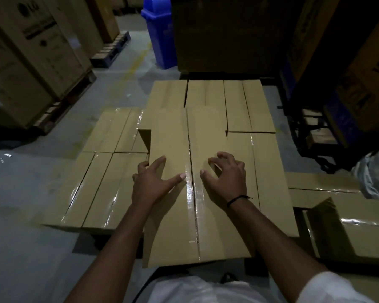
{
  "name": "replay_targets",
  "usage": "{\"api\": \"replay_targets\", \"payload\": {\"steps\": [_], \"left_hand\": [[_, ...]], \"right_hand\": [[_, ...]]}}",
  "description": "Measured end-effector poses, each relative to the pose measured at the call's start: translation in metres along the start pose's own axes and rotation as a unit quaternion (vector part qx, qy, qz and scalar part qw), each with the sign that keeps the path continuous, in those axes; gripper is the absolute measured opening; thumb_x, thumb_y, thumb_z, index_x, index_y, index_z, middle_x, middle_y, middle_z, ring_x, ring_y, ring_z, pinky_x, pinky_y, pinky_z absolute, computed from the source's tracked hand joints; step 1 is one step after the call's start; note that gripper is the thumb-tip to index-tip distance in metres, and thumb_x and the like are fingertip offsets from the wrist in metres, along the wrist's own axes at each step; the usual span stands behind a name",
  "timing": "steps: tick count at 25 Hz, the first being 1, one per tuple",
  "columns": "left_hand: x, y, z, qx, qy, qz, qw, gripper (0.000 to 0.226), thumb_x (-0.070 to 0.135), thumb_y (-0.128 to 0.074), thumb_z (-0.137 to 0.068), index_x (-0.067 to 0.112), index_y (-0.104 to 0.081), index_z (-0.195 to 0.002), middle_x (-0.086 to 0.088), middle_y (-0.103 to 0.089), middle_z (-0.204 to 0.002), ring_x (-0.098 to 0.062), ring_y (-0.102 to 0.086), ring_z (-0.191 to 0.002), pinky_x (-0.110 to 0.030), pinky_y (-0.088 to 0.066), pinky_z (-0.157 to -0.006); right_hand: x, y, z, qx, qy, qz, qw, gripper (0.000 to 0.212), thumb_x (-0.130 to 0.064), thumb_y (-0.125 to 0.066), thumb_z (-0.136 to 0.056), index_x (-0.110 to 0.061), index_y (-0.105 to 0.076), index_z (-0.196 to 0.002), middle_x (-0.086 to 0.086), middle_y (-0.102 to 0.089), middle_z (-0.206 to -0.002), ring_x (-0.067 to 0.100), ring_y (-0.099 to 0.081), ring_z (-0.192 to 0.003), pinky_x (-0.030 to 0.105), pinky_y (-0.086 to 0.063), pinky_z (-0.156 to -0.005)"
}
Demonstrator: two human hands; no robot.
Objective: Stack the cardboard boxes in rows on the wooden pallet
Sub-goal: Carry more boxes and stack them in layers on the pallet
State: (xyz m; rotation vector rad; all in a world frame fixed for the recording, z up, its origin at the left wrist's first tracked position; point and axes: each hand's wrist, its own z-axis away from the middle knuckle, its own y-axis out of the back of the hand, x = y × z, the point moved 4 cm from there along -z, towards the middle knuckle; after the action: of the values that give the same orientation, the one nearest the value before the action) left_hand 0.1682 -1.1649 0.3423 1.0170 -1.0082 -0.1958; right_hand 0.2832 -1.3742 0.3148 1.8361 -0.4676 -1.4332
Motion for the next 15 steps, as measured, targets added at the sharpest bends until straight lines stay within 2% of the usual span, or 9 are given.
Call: {"api": "replay_targets", "payload": {"steps": [4, 9, 15], "left_hand": [[-0.014, -0.023, -0.031, -0.041, 0.023, 0.009, 0.999, 0.113, 0.099, -0.058, -0.042, 0.050, -0.044, -0.143, -0.003, -0.030, -0.156, -0.037, -0.037, -0.140, -0.058, -0.047, -0.102], [-0.031, -0.047, -0.087, -0.086, -0.004, 0.000, 0.996, 0.096, 0.083, -0.073, -0.059, 0.048, -0.045, -0.144, 0.000, -0.030, -0.155, -0.034, -0.038, -0.139, -0.057, -0.047, -0.103], [-0.066, -0.109, -0.162, -0.101, -0.014, 0.017, 0.995, 0.089, 0.076, -0.075, -0.064, 0.051, -0.044, -0.144, 0.004, -0.028, -0.157, -0.032, -0.034, -0.141, -0.051, -0.044, -0.104]], "right_hand": [[0.025, -0.022, -0.021, -0.017, -0.024, -0.028, 0.999, 0.051, -0.057, -0.068, -0.082, -0.036, -0.063, -0.128, -0.011, -0.047, -0.143, 0.022, -0.039, -0.126, 0.039, -0.044, -0.103], [0.052, -0.062, -0.046, 0.009, -0.090, -0.051, 0.995, 0.045, -0.058, -0.065, -0.081, -0.038, -0.065, -0.122, -0.017, -0.049, -0.135, 0.015, -0.039, -0.121, 0.043, -0.050, -0.100], [0.094, -0.126, -0.095, 0.033, -0.120, -0.026, 0.992, 0.040, -0.054, -0.066, -0.083, -0.038, -0.066, -0.120, -0.022, -0.047, -0.134, 0.011, -0.038, -0.120, 0.041, -0.052, -0.096]]}}
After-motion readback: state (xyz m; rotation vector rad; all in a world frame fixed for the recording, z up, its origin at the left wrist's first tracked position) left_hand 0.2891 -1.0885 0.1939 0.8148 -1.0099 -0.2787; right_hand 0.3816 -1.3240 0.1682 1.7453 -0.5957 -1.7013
